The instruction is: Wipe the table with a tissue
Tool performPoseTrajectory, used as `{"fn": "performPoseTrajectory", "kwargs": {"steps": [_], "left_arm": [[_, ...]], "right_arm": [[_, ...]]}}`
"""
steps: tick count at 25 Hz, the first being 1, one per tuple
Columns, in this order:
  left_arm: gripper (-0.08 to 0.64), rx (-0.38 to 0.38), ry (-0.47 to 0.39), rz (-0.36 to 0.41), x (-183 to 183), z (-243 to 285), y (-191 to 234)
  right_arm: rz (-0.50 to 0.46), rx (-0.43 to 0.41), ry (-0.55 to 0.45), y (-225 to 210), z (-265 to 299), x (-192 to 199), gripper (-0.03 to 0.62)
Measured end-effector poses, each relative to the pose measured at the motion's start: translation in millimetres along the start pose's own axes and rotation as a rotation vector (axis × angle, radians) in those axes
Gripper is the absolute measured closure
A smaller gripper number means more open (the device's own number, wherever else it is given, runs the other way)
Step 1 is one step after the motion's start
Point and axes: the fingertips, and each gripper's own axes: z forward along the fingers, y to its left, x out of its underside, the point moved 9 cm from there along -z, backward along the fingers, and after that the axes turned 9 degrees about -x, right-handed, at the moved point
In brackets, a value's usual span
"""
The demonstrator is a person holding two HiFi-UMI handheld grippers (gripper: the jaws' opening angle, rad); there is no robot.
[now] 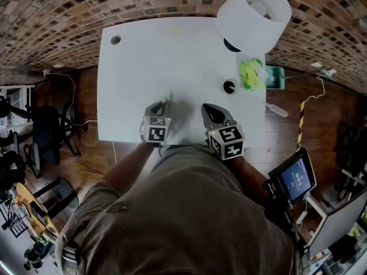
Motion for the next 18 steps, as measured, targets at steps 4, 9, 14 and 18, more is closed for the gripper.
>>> {"fn": "performPoseTrajectory", "kwargs": {"steps": [4, 9, 14, 18], "left_arm": [[0.52, 0.055, -0.006, 0.018, 6.5, -11.3, -12.9], [0.52, 0.133, -0.004, 0.071, 25.0, -23.4, -31.1], [0.52, 0.156, -0.006, 0.069, 41.7, -34.2, -35.8], [0.52, 0.173, -0.011, 0.079, 51.2, -42.4, -36.3]], "right_arm": [[-0.008, -0.002, 0.0, 7.6, -1.7, -0.4, 0.581], [-0.024, 0.0, -0.003, 17.5, -3.4, 6.2, 0.581], [-0.038, 0.007, -0.005, 30.3, -5.8, 12.9, 0.581], [-0.05, 0.014, -0.011, 42.2, -9.8, 16.6, 0.581]]}}
